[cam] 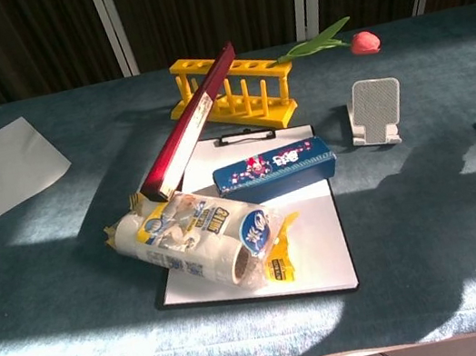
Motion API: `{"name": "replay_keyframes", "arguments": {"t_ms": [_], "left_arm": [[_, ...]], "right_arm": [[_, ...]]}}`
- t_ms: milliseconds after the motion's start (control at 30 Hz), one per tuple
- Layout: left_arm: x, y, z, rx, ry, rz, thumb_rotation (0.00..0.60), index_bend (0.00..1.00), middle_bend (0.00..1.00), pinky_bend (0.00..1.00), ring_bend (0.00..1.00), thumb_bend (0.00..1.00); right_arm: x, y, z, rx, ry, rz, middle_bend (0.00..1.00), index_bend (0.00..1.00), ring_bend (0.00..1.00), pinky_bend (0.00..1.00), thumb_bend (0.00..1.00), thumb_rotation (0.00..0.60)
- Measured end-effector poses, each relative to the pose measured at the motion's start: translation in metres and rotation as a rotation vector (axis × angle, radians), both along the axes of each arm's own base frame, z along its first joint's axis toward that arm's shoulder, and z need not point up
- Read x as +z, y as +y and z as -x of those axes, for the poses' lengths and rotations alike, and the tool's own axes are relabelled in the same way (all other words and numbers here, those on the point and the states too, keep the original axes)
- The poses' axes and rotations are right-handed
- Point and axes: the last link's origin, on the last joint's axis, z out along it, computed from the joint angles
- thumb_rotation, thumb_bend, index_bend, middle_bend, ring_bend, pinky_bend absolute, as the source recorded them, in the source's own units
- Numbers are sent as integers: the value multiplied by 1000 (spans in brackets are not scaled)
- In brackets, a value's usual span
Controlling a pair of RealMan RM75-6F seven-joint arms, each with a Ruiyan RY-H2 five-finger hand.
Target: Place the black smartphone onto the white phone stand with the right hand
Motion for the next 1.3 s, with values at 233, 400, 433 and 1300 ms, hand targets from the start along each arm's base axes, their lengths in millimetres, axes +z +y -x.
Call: {"name": "replay_keyframes", "arguments": {"t_ms": [233, 400, 433, 1300], "left_arm": [[-2, 1, 0, 5, 10, 0, 600, 0, 0, 0, 0, 336], [-2, 0, 1, 9, 14, -2, 600, 0, 0, 0, 0, 335], [-3, 1, 1, 10, 15, -1, 600, 0, 0, 0, 0, 335], [-10, 3, -2, 6, 34, 17, 600, 0, 0, 0, 0, 336]], "right_arm": [[2, -51, -5, 4, 61, -81, 97, 145, 0, 60, 299, 600], [-1, -60, -1, -6, 57, -111, 174, 243, 0, 60, 319, 600], [-3, -60, 0, -6, 56, -117, 187, 263, 1, 61, 329, 600], [-41, -78, 4, 15, -6, -191, 201, 317, 31, 89, 401, 600]]}}
